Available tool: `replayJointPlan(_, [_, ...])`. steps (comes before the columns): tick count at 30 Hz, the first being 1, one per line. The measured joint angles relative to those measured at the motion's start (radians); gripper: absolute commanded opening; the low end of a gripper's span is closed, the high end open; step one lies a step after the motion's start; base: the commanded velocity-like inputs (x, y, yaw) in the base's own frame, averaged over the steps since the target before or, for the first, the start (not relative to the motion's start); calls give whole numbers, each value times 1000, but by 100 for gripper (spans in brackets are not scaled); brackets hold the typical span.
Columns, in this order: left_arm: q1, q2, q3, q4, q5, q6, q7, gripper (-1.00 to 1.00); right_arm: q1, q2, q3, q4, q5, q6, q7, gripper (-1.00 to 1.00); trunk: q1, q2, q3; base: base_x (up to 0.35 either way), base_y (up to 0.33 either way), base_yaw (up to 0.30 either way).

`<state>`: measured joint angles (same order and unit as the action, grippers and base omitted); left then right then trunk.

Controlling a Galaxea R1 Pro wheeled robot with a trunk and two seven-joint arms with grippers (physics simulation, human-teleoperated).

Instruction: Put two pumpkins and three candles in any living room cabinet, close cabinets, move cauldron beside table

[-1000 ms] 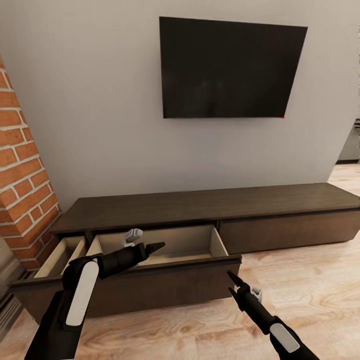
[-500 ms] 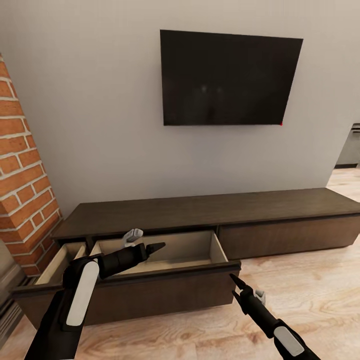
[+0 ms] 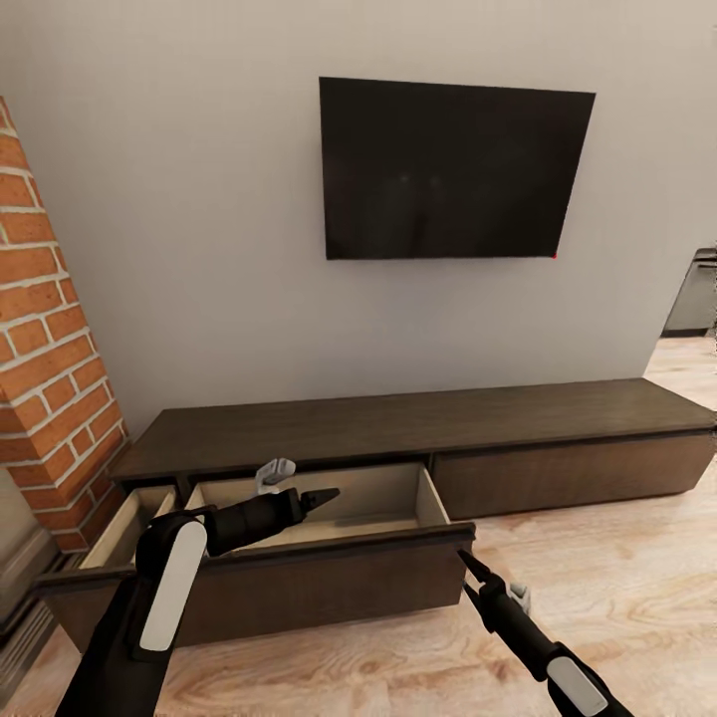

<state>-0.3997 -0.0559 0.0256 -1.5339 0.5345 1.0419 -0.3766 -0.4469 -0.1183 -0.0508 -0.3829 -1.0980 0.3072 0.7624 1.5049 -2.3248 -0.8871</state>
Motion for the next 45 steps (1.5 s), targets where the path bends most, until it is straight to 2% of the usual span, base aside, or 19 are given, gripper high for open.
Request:
replayJointPlan(13, [1,0,-11,-1,-3,1,-1,100,3,-1,0,2,-2,-2,-2,100,-50,91,45,-260,0,-115])
replayJointPlan(21, [1,0,-27,-1,-1,2,0,100,4,-5,-1,2,-3,-4,-3,100,-50,91,49,-28,0,-187])
replayJointPlan(45, [1,0,-54,-1,-5,2,2,100,9,-51,-3,3,-3,-4,-3,100,-50,91,60,-1,0,-237])
